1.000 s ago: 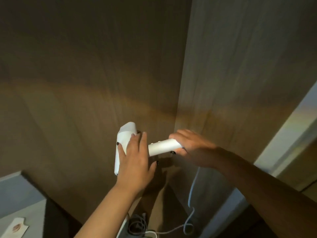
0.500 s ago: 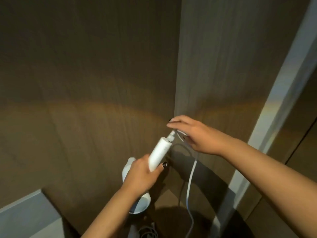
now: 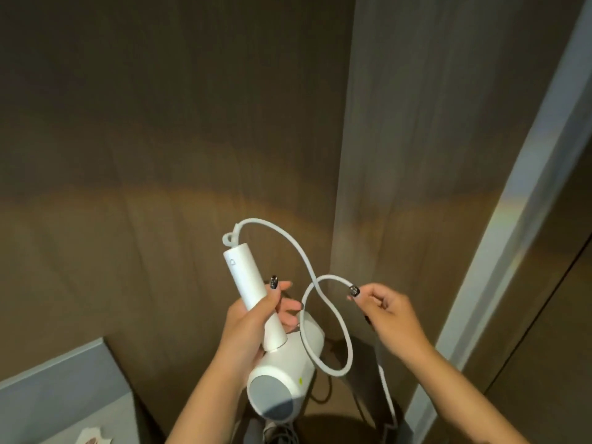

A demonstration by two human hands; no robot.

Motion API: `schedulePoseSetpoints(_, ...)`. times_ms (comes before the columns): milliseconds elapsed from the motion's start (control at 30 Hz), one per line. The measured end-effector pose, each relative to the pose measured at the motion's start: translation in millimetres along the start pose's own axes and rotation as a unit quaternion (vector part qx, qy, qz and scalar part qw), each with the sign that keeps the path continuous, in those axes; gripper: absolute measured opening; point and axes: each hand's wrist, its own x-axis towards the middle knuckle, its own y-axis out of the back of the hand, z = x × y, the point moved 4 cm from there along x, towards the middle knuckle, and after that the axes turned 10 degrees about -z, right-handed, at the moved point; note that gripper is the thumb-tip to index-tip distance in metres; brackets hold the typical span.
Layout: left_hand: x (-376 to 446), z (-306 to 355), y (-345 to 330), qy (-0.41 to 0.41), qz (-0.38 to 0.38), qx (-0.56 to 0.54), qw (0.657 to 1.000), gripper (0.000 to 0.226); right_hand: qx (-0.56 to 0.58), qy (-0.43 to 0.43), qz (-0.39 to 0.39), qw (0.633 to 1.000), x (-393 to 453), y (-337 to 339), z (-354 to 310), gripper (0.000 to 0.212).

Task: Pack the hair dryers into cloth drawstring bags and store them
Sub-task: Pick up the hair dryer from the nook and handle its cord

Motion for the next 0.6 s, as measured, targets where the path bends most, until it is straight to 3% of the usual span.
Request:
schedulePoseSetpoints(133, -1, 6, -7, -0.026, 0.021, -0.045, 0.998, 0.04, -0.029, -0.01, 0.077, 0.997, -3, 20, 11, 0.017)
schedulePoseSetpoints(233, -1, 8, -2, -0.06, 0.077, -0.045, 0.994, 0.033, -0.075, -0.103, 0.109, 0.986, 0, 49, 42, 0.029)
schedulePoseSetpoints(333, 1, 13, 0, -0.075, 0.117, 0.054, 0.989, 0.032, -0.1, -0.189, 0.029, 0.976, 0, 56, 74, 0.023)
schedulePoseSetpoints(400, 1, 18, -7, -0.08, 0.099, 0.102, 0.987, 0.046, -0.052, -0.221, -0.026, 0.974, -4, 49, 80, 0.014)
schedulePoseSetpoints(433, 1, 20, -14, -0.083, 0.082, 0.115, 0.986, 0.05, -0.032, -0.224, -0.053, 0.973, -4, 42, 79, 0.02)
schedulePoseSetpoints(500, -1, 22, -26, -0.089, 0.058, 0.131, 0.986, 0.051, -0.039, -0.194, -0.088, 0.976, 1, 30, 68, 0.033)
schedulePoseSetpoints(600, -3, 22, -44, -0.113, 0.021, 0.121, 0.986, 0.049, 0.024, -0.108, -0.105, 0.988, 8, 9, 33, 0.025)
